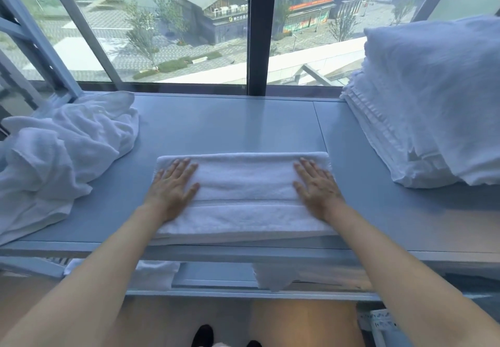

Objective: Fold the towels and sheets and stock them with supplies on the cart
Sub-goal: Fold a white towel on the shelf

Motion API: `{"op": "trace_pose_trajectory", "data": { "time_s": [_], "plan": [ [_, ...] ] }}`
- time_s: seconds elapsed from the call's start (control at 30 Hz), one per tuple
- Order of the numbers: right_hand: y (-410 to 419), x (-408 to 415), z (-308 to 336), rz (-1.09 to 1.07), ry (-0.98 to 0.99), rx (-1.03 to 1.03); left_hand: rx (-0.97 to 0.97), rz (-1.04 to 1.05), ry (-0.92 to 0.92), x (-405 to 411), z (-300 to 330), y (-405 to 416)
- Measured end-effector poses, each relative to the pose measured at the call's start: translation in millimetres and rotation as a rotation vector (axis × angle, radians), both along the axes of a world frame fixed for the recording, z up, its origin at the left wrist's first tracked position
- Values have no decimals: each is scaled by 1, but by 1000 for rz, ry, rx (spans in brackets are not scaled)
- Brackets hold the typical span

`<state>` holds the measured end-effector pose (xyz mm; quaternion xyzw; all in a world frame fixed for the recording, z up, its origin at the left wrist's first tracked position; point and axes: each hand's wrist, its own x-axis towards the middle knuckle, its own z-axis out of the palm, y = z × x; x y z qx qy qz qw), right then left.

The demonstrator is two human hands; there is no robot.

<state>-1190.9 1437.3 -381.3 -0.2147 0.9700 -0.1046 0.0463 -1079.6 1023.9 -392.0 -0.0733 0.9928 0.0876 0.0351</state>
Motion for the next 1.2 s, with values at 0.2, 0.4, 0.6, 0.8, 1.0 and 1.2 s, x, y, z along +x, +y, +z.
{"op": "trace_pose_trajectory", "data": {
  "time_s": [0.2,0.4,0.6,0.8,1.0,1.2],
  "plan": [
    [-20,-8,17,-162,62,270,6,75,9,9,2,25],
    [-103,50,24,-170,-53,-50,31,272,1,40,7,84],
    [-112,80,-8,-62,-17,-27,-49,397,-64,86,17,133],
    [-88,55,-3,410,8,21,49,-34,125,58,34,122],
    [-72,50,2,559,61,-27,80,-206,-13,32,14,112],
    [-56,56,2,428,97,-39,139,-124,4,50,6,123]
  ]
}}
